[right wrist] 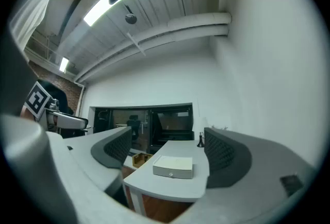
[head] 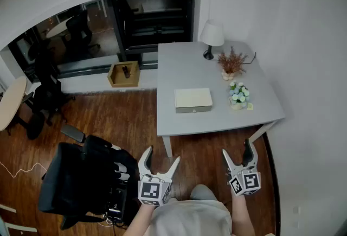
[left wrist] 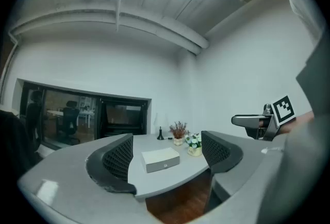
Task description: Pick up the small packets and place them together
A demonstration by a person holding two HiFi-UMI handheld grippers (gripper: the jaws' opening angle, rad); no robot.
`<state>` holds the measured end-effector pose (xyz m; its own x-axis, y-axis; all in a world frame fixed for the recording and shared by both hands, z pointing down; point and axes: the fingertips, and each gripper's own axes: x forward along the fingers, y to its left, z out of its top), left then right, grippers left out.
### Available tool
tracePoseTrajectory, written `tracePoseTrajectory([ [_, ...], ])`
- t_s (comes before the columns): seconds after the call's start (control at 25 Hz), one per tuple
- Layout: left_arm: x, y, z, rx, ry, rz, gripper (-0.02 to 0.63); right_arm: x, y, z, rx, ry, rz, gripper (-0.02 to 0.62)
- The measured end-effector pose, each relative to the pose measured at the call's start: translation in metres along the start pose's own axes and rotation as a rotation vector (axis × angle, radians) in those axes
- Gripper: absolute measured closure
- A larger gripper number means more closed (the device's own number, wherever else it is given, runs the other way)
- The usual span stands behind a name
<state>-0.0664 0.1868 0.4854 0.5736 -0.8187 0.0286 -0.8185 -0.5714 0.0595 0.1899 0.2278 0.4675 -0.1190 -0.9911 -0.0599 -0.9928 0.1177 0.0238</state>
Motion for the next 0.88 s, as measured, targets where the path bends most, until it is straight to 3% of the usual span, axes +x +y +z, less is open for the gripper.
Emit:
tracePoseTrajectory([
  [0.16, 0.024, 0.021, -0.003, -0.005, -0.003, 0.013, 0.21, 0.03, 0.007, -0.005, -0.001, -0.008, -0.007, 0.16],
  [0.32, 0.056, 0.033, -0.012, 0.01, 0.008, 0.031, 0.21, 0.073, 0.006, -0.029, 0.032, 0.008, 0.04, 0.16],
  [0.52, 0.132, 0.056, -0.008, 0.011, 0.008, 0.087, 0.21, 0.156, -0.01, -0.043, 0.069, 0.011, 0.157, 0.16],
  [0.76, 0.216, 0.066, 0.013, 0.022, -0.051, 0.154, 0.238, 0.236, -0.031, -0.061, 0.07, 0.073, 0.328, 0.181],
  [0.88, 0.244, 0.072, 0.017, 0.024, -0.038, 0.16, 0.238, 0.263, -0.044, -0.057, 0.071, 0.091, 0.352, 0.181],
])
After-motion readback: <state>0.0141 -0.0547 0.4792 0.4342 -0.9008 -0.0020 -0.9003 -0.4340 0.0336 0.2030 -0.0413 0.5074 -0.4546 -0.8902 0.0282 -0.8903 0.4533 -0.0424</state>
